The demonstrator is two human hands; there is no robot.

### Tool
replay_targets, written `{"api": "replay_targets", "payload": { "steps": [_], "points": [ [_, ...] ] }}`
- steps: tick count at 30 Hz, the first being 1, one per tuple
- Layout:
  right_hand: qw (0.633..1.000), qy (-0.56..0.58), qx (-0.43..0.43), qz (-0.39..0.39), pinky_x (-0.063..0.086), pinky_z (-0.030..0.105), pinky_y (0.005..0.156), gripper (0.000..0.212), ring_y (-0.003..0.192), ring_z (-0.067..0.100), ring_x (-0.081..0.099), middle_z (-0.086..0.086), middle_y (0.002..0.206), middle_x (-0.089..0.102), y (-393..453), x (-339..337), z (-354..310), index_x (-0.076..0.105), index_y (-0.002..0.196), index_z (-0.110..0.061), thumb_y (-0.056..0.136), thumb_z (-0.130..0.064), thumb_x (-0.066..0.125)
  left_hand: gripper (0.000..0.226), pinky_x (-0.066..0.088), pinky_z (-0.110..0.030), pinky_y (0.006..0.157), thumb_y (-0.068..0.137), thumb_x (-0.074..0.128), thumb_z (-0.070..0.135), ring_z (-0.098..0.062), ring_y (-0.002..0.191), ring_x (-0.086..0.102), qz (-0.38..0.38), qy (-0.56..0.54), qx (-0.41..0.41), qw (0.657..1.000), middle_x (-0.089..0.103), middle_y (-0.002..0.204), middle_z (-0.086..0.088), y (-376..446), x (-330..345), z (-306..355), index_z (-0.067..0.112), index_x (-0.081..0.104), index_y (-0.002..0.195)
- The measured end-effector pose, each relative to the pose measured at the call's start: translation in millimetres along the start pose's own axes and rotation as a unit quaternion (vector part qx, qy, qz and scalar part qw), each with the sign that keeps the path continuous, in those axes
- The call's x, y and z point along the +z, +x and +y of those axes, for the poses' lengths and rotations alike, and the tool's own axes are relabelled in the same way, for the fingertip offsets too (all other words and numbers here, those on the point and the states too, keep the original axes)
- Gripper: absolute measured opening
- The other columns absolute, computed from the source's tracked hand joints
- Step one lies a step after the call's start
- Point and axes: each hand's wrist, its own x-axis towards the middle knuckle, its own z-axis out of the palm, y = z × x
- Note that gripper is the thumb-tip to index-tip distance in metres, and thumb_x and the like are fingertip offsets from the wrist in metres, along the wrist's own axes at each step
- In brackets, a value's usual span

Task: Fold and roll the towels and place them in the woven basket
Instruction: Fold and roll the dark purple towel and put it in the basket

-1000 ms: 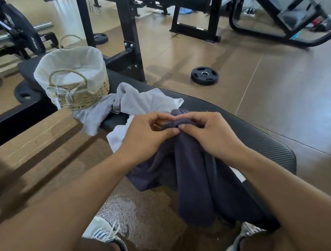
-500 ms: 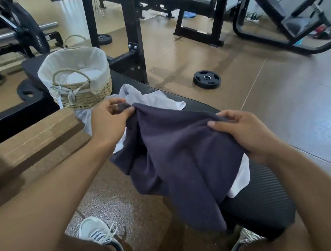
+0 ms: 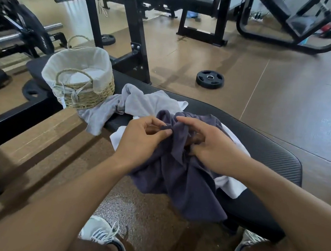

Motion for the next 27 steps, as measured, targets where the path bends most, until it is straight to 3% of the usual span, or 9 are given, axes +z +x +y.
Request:
{"api": "replay_targets", "payload": {
  "steps": [2,5,7,10,13,15,19,24,27],
  "points": [
    [0.985,-0.159,-0.035,0.059,0.041,0.01,0.069,0.051,0.069,-0.005,0.061,-0.017,0.078,0.067,0.0,0.3,4.3,0.061,0.126,-0.04,0.084,-0.012,0.072,0.009,0.062,-0.045,0.074,0.086,0.078,0.014,-0.017,0.077,0.072,-0.003,-0.021,-0.023,1.0,0.078,0.084,-0.006,-3.1,-0.3,-1.0,0.019,0.07,0.085],
    [0.973,-0.185,-0.052,0.126,0.045,0.021,0.074,0.017,0.08,-0.002,0.06,-0.018,0.08,0.068,4.1,-0.5,2.0,0.07,0.091,-0.035,0.079,-0.038,0.081,0.008,0.061,-0.045,0.076,0.087,0.076,0.013,-0.018,0.079,0.071,-0.002,-0.04,-0.034,0.999,0.078,0.086,-0.007,-5.5,-0.8,0.8,0.017,0.069,0.086],
    [0.964,-0.193,-0.078,0.165,0.043,0.023,0.083,0.017,0.091,0.001,0.056,-0.019,0.086,0.066,9.1,0.0,6.9,0.069,0.078,-0.032,0.079,-0.044,0.08,0.007,0.061,-0.041,0.075,0.088,0.075,0.013,-0.018,0.079,0.072,-0.004,-0.055,-0.04,0.998,0.078,0.087,-0.008,-7.9,-0.7,3.1,0.016,0.069,0.088],
    [0.938,-0.232,-0.124,0.226,0.033,0.026,0.107,0.009,0.128,0.012,0.041,-0.014,0.116,0.059,10.8,3.6,8.5,0.074,0.086,-0.032,0.085,-0.041,0.077,0.004,0.059,-0.029,0.066,0.09,0.072,0.01,-0.017,0.077,0.071,-0.013,-0.078,-0.051,0.996,0.079,0.087,-0.008,-14.5,0.4,4.8,0.012,0.069,0.089],
    [0.916,-0.267,-0.155,0.256,0.027,0.035,0.115,0.014,0.142,0.019,0.031,-0.005,0.13,0.056,10.7,6.1,2.4,0.073,0.086,-0.026,0.085,-0.039,0.076,0.004,0.061,-0.037,0.077,0.092,0.069,0.008,-0.028,0.086,0.074,-0.017,-0.106,-0.056,0.993,0.078,0.088,-0.012,-18.9,2.6,7.2,0.011,0.069,0.089],
    [0.904,-0.298,-0.147,0.268,0.025,0.034,0.113,0.026,0.14,0.021,0.034,-0.004,0.127,0.057,11.2,6.7,-0.3,0.068,0.079,-0.024,0.084,-0.049,0.073,0.005,0.06,-0.042,0.083,0.093,0.068,0.008,-0.032,0.094,0.074,0.0,-0.136,-0.052,0.989,0.078,0.091,-0.014,-20.4,5.5,10.1,0.012,0.068,0.09],
    [0.911,-0.284,-0.121,0.274,0.026,0.024,0.097,0.036,0.115,0.014,0.043,-0.011,0.104,0.057,6.1,7.6,-6.0,0.053,0.07,-0.029,0.081,-0.061,0.067,0.008,0.059,-0.025,0.067,0.094,0.066,0.005,-0.016,0.081,0.072,0.012,-0.171,-0.04,0.984,0.078,0.085,-0.008,-26.3,7.9,19.0,0.011,0.065,0.089],
    [0.918,-0.276,-0.145,0.247,0.022,0.027,0.111,0.021,0.135,0.012,0.036,-0.015,0.127,0.058,3.6,5.9,-5.4,0.071,0.085,-0.034,0.084,-0.055,0.071,0.011,0.058,-0.02,0.064,0.094,0.063,0.001,-0.013,0.078,0.073,0.001,-0.223,-0.051,0.973,0.077,0.081,-0.006,-31.5,7.6,23.6,0.01,0.065,0.088],
    [0.925,-0.244,-0.18,0.229,0.022,0.023,0.112,0.011,0.123,0.011,0.05,-0.018,0.104,0.067,4.2,5.3,-4.0,0.073,0.089,-0.033,0.086,-0.044,0.074,0.013,0.058,-0.02,0.065,0.096,0.06,0.0,-0.013,0.079,0.073,-0.01,-0.226,-0.055,0.973,0.077,0.081,-0.007,-32.1,8.7,25.1,0.01,0.065,0.09]
  ]
}}
